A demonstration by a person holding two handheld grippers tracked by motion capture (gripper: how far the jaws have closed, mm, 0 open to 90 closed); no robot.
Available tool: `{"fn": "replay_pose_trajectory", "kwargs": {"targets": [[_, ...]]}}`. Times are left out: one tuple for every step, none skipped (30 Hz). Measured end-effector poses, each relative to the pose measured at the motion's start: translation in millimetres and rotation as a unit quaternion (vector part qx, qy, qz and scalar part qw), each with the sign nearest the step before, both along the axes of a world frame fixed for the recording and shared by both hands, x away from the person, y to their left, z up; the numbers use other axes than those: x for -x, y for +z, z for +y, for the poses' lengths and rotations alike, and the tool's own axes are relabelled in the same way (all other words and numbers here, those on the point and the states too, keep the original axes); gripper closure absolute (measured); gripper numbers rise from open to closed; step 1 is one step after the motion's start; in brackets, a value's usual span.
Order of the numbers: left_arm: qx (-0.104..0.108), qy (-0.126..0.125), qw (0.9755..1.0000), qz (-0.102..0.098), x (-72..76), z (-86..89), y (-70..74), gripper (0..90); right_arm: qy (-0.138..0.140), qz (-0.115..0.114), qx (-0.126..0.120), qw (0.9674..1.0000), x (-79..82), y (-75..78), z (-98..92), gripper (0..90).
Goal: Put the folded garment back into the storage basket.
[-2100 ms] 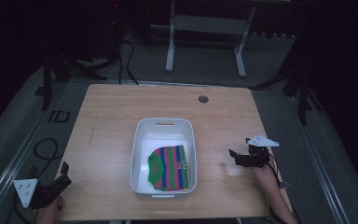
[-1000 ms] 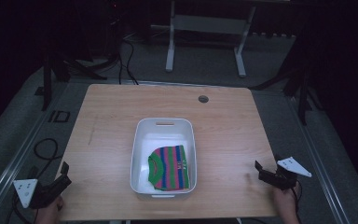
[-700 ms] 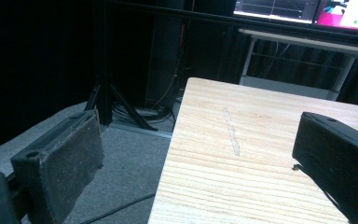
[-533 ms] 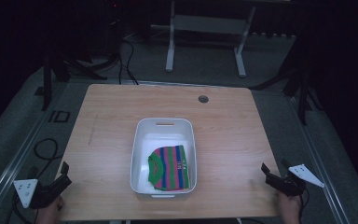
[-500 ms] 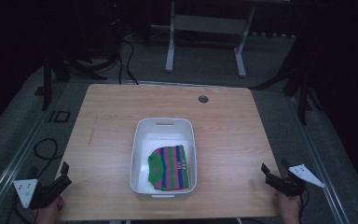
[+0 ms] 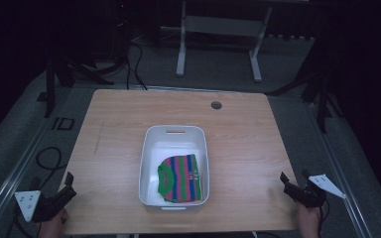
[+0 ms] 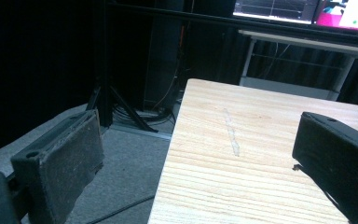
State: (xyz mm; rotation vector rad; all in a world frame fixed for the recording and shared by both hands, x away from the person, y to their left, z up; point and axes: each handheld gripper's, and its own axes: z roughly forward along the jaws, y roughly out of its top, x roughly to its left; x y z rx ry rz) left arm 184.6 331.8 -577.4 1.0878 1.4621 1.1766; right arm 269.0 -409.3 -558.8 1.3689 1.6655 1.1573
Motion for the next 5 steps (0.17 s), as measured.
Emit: {"fn": "replay_pose_trajectory", "kwargs": {"targets": [[0.000,0.000,1.0000,0.000,0.1,0.0,0.0,2.3,-0.001,-0.001,-0.002,1.0000,0.2,0.0,-0.2,12.5],[0.001,0.001,1.0000,0.000,0.0,0.0,0.0,2.3,0.003,0.000,-0.001,1.0000,-0.1,0.0,-0.3,12.5],[0.001,0.001,1.0000,0.000,0.0,0.0,0.0,2.3,0.005,0.001,0.001,1.0000,-0.4,-0.1,0.1,12.5],[0.001,0.001,1.0000,0.001,0.1,0.2,0.0,2.3,0.005,0.002,0.003,1.0000,-0.5,0.0,0.7,12.5],[0.001,0.000,1.0000,0.001,0.1,0.3,0.0,2.3,0.006,0.006,0.009,0.9999,-1.0,0.0,2.0,12.5]]}}
